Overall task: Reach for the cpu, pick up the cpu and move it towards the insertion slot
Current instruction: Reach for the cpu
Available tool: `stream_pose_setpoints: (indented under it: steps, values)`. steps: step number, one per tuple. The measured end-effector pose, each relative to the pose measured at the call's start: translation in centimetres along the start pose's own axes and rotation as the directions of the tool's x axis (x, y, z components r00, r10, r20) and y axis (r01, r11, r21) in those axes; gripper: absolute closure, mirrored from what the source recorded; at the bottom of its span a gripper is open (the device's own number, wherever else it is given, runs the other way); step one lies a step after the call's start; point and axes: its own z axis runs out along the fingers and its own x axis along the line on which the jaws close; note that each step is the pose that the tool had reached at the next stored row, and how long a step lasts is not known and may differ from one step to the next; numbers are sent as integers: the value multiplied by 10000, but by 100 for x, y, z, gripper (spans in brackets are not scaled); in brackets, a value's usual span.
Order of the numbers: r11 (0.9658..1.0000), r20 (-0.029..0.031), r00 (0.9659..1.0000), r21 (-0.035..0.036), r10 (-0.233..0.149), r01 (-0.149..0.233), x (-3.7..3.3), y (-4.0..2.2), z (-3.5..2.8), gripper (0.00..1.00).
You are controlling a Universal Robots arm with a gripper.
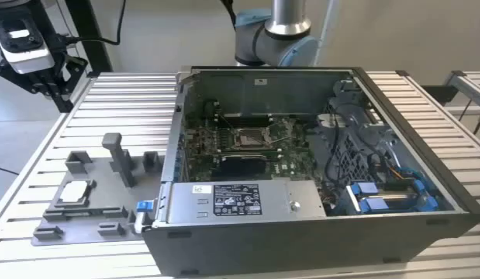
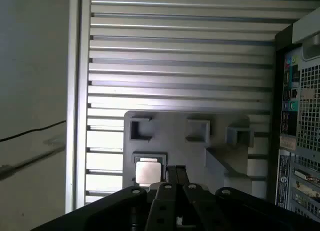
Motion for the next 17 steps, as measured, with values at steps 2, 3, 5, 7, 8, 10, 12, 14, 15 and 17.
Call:
stream_pose_setpoints:
  steps: [2,3,5,7,8,10,12,14,15,17]
  values:
    - [10000,0,10000,0,0,0,0,0,0,100]
    - [10000,0,10000,0,0,0,0,0,0,100]
    - [10000,0,10000,0,0,0,0,0,0,100]
    - [10000,0,10000,0,0,0,0,0,0,100]
    - [10000,0,10000,0,0,0,0,0,0,100]
    - [10000,0,10000,0,0,0,0,0,0,100]
    - [10000,0,10000,0,0,0,0,0,0,100]
    - [10000,-2,10000,1,0,0,5,0,-1,100]
    - [10000,0,10000,1,1,-1,14,0,0,100]
    - [10000,4,10000,0,0,0,43,-14,0,100]
